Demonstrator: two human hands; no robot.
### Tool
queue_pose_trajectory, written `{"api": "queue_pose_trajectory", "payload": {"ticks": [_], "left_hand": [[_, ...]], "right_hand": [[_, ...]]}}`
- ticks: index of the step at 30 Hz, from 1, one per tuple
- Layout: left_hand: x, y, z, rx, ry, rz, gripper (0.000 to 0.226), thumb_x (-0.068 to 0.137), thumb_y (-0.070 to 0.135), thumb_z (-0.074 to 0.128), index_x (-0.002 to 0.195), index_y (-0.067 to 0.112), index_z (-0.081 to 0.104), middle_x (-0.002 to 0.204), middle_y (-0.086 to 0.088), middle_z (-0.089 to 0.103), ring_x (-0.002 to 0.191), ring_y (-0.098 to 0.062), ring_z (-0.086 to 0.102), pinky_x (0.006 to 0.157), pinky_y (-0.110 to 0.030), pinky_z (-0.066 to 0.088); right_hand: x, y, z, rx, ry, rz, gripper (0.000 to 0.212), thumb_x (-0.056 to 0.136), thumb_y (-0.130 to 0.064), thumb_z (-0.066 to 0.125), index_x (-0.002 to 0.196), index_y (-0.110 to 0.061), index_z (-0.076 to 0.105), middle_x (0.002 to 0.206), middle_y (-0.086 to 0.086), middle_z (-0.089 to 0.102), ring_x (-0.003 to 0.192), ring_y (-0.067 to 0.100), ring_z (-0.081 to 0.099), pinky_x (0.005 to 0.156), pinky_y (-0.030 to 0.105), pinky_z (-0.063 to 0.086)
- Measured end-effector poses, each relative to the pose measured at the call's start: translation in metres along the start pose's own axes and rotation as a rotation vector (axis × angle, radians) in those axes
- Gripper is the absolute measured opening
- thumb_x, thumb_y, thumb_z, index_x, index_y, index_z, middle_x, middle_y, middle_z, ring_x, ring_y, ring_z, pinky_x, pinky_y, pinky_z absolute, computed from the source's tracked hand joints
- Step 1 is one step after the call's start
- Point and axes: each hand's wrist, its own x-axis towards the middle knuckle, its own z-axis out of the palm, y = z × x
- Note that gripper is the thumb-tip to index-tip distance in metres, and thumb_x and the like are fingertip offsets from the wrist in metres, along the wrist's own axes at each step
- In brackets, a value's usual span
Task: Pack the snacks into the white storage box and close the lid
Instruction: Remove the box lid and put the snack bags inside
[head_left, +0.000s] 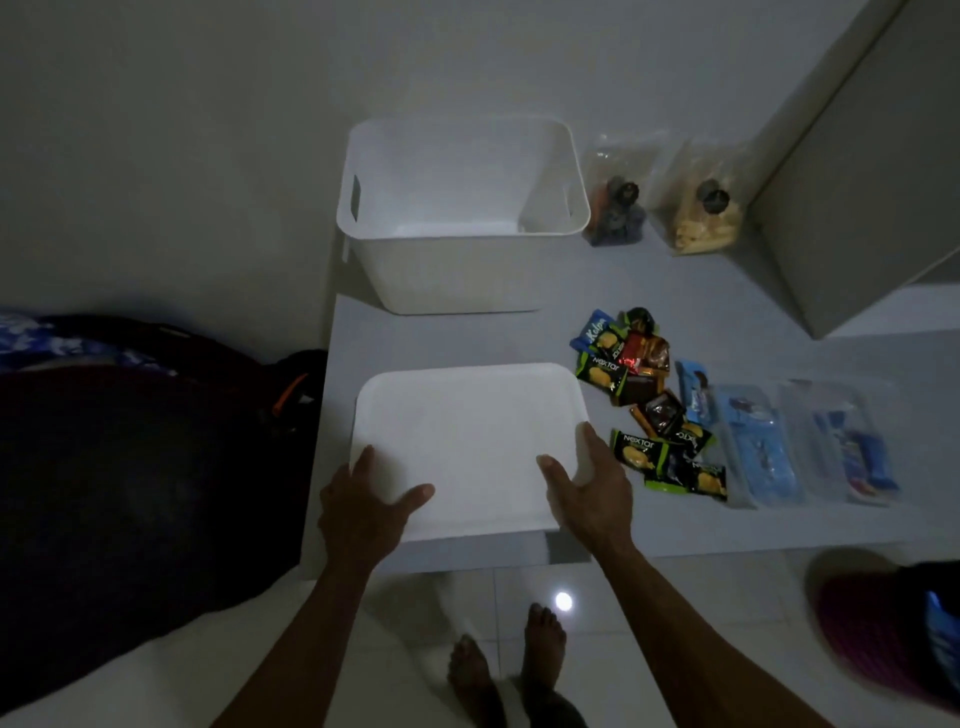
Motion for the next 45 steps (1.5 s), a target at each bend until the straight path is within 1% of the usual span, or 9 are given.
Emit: {"api": "queue_pose_trajectory", "payload": {"ticks": [5, 16, 20, 25, 31, 34, 37, 41, 45], "left_hand": [[0.005, 0.003, 0.013, 0.063, 0.035, -0.005, 0.103, 0.07, 0.07, 0.067, 0.153, 0.027, 0.022, 0.155, -0.014, 0.023, 0.141, -0.038, 0.019, 0.111, -0.052, 0.028], [-0.003, -0.002, 0.022, 0.137, 0.031, 0.01, 0.093, 0.078, 0.062, 0.065, 0.152, 0.024, 0.025, 0.157, -0.013, 0.016, 0.142, -0.037, 0.016, 0.111, -0.051, 0.027], [-0.006, 0.001, 0.012, 0.11, -0.007, -0.02, 0.085, 0.08, 0.057, 0.066, 0.149, 0.022, 0.032, 0.157, -0.013, 0.017, 0.142, -0.036, 0.017, 0.111, -0.05, 0.029], [-0.023, 0.024, -0.007, 0.012, -0.003, 0.038, 0.068, 0.081, 0.048, 0.071, 0.135, 0.011, 0.053, 0.148, -0.019, 0.036, 0.137, -0.037, 0.031, 0.106, -0.05, 0.038], [-0.038, 0.09, -0.018, -0.177, -0.001, 0.174, 0.059, 0.081, 0.045, 0.072, 0.125, 0.008, 0.061, 0.137, -0.014, 0.053, 0.129, -0.03, 0.047, 0.108, -0.04, 0.038], [-0.047, 0.131, -0.017, -0.269, -0.012, 0.271, 0.053, 0.083, 0.041, 0.072, 0.124, 0.009, 0.061, 0.133, -0.008, 0.055, 0.118, -0.023, 0.056, 0.093, -0.025, 0.043], [-0.052, 0.169, -0.005, -0.316, -0.012, 0.351, 0.048, 0.083, 0.04, 0.072, 0.122, 0.014, 0.061, 0.128, -0.003, 0.058, 0.115, -0.019, 0.056, 0.088, -0.021, 0.04], [-0.045, 0.229, 0.023, -0.375, -0.019, 0.432, 0.039, 0.083, 0.036, 0.073, 0.116, 0.017, 0.065, 0.116, 0.003, 0.062, 0.106, -0.011, 0.057, 0.076, -0.008, 0.039], [-0.028, 0.304, 0.049, -0.448, -0.024, 0.467, 0.025, 0.082, 0.03, 0.075, 0.105, 0.022, 0.066, 0.106, 0.004, 0.063, 0.102, -0.013, 0.061, 0.088, -0.026, 0.049]], "right_hand": [[0.006, 0.014, 0.015, -0.129, 0.031, -0.007, 0.087, 0.082, -0.066, 0.058, 0.151, -0.018, 0.036, 0.152, 0.009, 0.042, 0.142, 0.026, 0.034, 0.113, 0.056, 0.029], [0.001, 0.018, 0.015, -0.329, -0.065, -0.087, 0.084, 0.084, -0.063, 0.038, 0.154, -0.017, 0.028, 0.162, 0.007, 0.025, 0.151, 0.025, 0.014, 0.115, 0.051, 0.022], [-0.001, 0.014, 0.008, -0.317, -0.138, -0.057, 0.075, 0.091, -0.056, 0.054, 0.152, -0.018, 0.032, 0.159, 0.01, 0.029, 0.148, 0.029, 0.022, 0.114, 0.051, 0.028], [-0.01, -0.008, -0.018, -0.18, -0.17, 0.006, 0.065, 0.091, -0.032, 0.067, 0.147, -0.013, 0.041, 0.148, 0.013, 0.047, 0.132, 0.029, 0.046, 0.108, 0.037, 0.038], [-0.008, -0.038, -0.067, 0.005, -0.19, 0.016, 0.055, 0.092, -0.027, 0.068, 0.141, -0.013, 0.049, 0.136, 0.011, 0.058, 0.111, 0.024, 0.061, 0.087, 0.031, 0.052], [-0.001, -0.046, -0.098, 0.11, -0.192, 0.003, 0.041, 0.094, -0.026, 0.065, 0.132, -0.015, 0.058, 0.12, 0.003, 0.064, 0.098, 0.014, 0.063, 0.069, 0.016, 0.048], [0.014, -0.046, -0.132, 0.232, -0.15, 0.019, 0.02, 0.093, -0.024, 0.066, 0.113, -0.021, 0.069, 0.098, -0.004, 0.071, 0.087, 0.015, 0.069, 0.071, 0.028, 0.059], [0.061, -0.038, -0.178, 0.267, -0.086, -0.002, 0.011, 0.091, -0.016, 0.068, 0.091, -0.025, 0.073, 0.081, -0.007, 0.075, 0.073, 0.006, 0.071, 0.061, 0.019, 0.054], [0.132, -0.036, -0.226, 0.255, -0.068, -0.01, 0.01, 0.086, -0.021, 0.074, 0.087, -0.031, 0.073, 0.083, -0.004, 0.076, 0.082, 0.016, 0.073, 0.077, 0.042, 0.06]]}}
